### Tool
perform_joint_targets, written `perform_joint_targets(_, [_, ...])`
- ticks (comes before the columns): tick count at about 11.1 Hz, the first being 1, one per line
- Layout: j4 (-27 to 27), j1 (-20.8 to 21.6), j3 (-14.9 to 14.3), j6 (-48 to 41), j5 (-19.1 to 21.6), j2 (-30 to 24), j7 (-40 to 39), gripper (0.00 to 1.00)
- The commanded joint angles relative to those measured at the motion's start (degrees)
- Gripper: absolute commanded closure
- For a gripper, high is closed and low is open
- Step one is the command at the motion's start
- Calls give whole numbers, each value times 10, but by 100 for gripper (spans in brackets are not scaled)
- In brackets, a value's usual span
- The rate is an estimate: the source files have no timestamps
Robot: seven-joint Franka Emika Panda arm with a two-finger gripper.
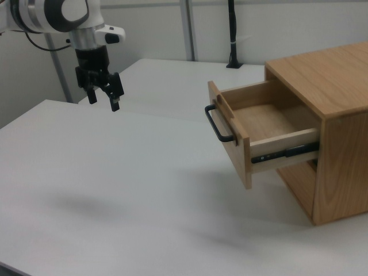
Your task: Open the drawer by sliding it
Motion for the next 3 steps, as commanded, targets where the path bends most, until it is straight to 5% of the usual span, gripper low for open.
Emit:
perform_joint_targets(1, [13, 6, -25, -27, 8, -1, -10, 0])
perform_joint_targets(3, [14, 10, -42, -30, 12, -7, -45, 0])
